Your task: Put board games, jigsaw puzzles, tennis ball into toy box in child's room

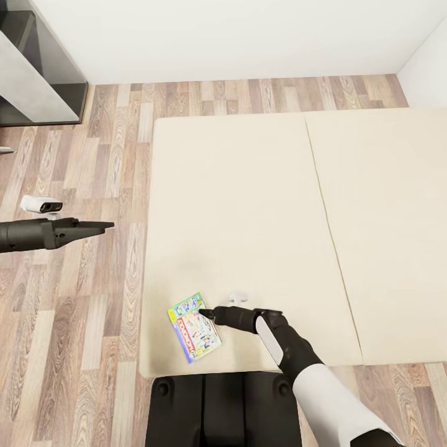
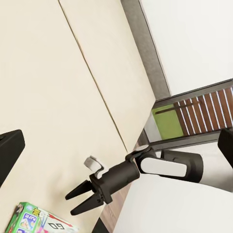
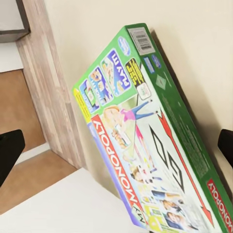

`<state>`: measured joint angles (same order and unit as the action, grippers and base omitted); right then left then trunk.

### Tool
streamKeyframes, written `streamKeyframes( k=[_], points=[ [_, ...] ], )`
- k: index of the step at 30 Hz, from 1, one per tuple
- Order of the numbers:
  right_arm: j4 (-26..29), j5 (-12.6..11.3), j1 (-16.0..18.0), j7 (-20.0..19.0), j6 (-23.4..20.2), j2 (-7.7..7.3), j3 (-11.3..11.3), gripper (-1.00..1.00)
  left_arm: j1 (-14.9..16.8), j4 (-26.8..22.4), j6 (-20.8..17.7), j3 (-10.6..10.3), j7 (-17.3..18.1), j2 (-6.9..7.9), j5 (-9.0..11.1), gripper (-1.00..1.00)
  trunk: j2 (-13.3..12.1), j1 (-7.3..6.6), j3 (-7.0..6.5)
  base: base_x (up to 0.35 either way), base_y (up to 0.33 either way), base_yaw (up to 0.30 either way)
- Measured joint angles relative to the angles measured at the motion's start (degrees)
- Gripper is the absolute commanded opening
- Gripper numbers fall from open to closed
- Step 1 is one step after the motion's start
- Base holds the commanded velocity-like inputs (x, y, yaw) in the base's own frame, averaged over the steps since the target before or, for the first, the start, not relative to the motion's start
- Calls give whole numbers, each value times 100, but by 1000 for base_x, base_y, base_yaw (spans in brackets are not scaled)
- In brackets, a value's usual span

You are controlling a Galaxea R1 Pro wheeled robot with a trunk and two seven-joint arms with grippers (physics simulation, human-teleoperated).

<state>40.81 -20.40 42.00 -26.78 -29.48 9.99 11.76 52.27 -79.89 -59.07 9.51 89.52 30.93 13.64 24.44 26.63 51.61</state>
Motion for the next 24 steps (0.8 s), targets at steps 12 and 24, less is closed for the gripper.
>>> streamKeyframes(
  k=[12, 24],
  points=[
    [-16, 36, -10, 10, 19, -14, -16, 100, -4, 0, 0, 0, 0, -2, 0, 100, 0, 0, 0, 0, 0, 0],
    [-16, 24, -18, 55, 29, -14, -18, 100, -7, 0, 0, 0, 0, -2, 0, 100, 0, 0, 0, 0, 0, 0]
  ],
)
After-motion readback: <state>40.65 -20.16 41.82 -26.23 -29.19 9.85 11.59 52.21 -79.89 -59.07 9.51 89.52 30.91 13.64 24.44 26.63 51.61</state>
